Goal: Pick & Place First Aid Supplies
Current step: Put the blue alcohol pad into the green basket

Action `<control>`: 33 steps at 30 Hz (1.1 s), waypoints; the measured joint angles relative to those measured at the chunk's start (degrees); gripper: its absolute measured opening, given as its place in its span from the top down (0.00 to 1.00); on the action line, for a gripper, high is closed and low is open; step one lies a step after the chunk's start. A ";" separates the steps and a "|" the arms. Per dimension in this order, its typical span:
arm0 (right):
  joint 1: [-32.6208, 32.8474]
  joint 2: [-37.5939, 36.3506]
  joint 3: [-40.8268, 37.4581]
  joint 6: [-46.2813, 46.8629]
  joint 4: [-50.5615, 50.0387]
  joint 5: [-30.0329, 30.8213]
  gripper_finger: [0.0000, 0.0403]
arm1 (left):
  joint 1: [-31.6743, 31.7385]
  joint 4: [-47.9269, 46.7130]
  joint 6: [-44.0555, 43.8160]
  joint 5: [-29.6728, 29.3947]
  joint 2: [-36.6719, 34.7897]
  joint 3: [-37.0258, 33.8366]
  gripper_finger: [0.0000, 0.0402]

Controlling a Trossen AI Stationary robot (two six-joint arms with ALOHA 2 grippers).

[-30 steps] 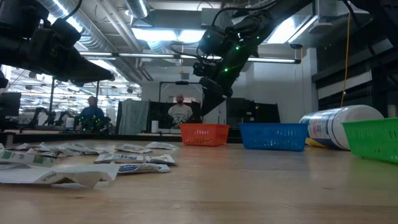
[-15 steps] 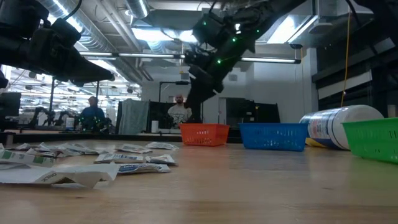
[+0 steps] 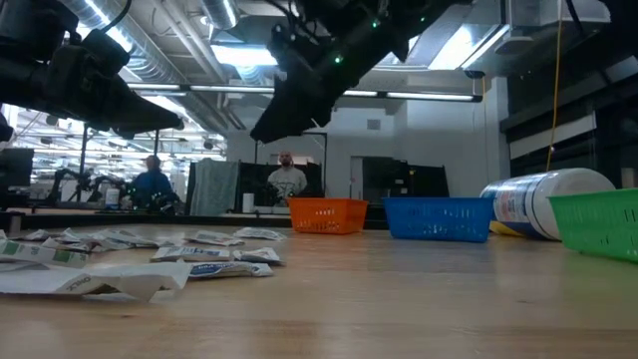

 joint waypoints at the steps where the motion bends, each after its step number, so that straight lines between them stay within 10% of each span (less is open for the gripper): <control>1: 0.80 0.00 0.00 0.00 -0.05 0.02 0.49 | 0.00 0.00 -0.01 0.00 0.00 0.00 0.77; 33: 16.58 11.82 -0.02 -11.43 12.18 -0.03 0.49 | 0.00 0.00 0.02 0.02 -0.02 0.01 0.77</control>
